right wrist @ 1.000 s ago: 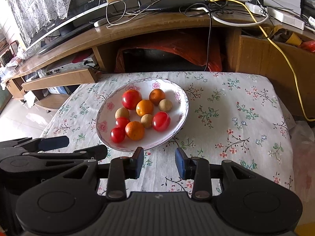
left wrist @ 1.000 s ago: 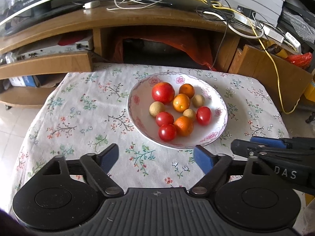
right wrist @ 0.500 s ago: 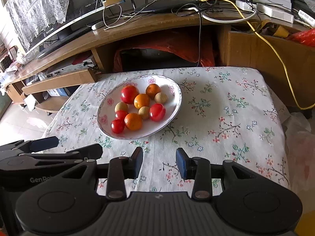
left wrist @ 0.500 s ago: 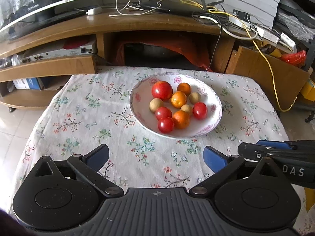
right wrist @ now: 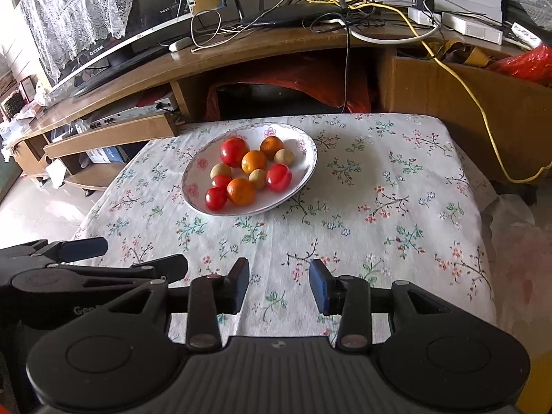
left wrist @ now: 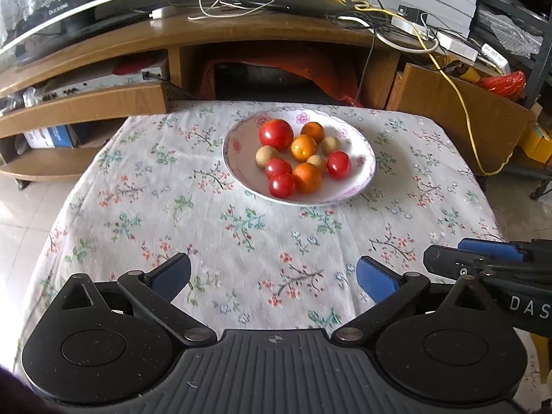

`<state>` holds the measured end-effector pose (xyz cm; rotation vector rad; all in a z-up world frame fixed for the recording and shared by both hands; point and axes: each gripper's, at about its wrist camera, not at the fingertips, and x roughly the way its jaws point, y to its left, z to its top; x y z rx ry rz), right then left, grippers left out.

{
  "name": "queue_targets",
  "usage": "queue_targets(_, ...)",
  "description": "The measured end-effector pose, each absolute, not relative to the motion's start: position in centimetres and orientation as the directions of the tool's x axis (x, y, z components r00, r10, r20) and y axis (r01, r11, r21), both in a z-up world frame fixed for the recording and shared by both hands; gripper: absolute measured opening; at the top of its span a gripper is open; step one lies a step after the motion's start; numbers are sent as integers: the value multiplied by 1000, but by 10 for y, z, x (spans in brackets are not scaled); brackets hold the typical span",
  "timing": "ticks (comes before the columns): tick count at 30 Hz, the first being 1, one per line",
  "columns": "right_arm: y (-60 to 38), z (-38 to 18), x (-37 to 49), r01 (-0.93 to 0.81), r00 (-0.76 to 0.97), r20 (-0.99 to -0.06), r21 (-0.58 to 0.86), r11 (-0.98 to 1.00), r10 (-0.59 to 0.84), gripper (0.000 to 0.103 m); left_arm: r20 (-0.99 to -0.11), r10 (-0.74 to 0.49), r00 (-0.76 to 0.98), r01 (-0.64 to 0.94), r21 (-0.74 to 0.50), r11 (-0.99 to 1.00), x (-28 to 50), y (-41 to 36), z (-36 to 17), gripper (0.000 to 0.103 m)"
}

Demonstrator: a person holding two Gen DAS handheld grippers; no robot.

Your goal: Organize fruits

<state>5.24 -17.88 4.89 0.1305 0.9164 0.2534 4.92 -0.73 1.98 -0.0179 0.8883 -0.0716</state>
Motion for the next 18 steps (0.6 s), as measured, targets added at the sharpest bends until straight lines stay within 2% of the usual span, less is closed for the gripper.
queue_targets(7,-180,56,32,-167,594,-755,222,961,278,40,-758,-74,648,68,-39,997,32,-8,25,103)
queue_targets(18,-182,55,11,-151,589,-764,217,965,264,42,-781,-71,621,84,-24,996,13,-11,18,103)
